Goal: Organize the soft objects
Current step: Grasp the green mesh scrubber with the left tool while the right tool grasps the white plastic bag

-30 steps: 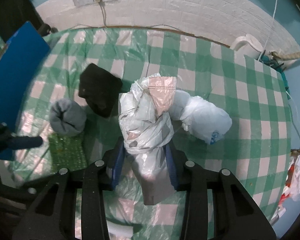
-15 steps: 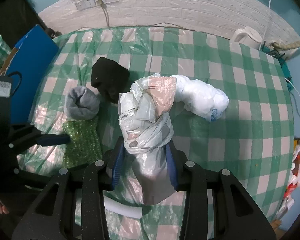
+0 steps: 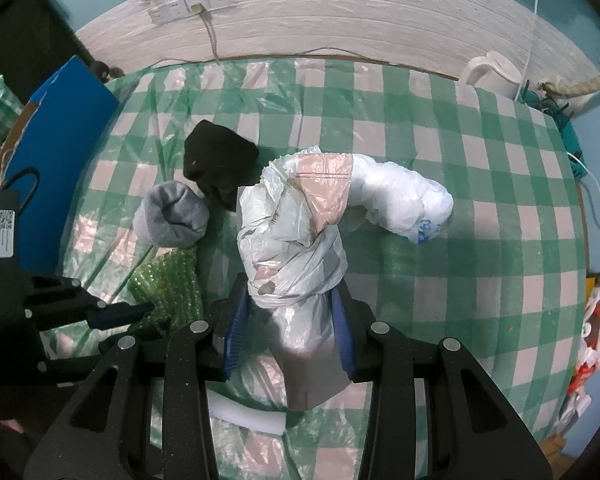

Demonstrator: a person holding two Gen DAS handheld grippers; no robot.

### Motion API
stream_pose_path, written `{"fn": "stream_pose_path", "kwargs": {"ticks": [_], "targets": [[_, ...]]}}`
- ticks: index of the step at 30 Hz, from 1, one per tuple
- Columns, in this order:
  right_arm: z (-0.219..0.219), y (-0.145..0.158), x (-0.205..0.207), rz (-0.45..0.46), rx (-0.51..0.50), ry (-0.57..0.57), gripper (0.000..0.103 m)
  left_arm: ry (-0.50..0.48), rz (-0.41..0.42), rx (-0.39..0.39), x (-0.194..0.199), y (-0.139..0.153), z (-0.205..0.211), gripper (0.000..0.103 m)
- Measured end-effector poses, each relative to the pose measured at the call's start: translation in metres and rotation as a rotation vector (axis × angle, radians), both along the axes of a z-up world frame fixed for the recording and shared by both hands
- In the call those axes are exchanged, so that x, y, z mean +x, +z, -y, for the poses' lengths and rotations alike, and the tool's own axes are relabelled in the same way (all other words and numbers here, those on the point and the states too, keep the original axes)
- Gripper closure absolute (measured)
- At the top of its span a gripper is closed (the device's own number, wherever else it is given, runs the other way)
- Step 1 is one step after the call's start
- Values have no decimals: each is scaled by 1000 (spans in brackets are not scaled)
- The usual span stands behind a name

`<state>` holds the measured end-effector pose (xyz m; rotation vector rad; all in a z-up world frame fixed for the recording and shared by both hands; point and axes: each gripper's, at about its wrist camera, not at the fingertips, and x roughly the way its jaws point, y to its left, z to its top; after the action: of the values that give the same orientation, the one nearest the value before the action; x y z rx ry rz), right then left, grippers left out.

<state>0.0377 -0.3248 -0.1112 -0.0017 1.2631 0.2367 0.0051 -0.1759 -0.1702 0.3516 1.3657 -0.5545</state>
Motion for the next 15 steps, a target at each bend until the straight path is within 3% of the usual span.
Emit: {"fn": "stream_pose_path", "kwargs": {"ticks": [15], "targets": [[-5,13,-11,27,16,13,65,46,55,-112,5,48,-31,93]]}}
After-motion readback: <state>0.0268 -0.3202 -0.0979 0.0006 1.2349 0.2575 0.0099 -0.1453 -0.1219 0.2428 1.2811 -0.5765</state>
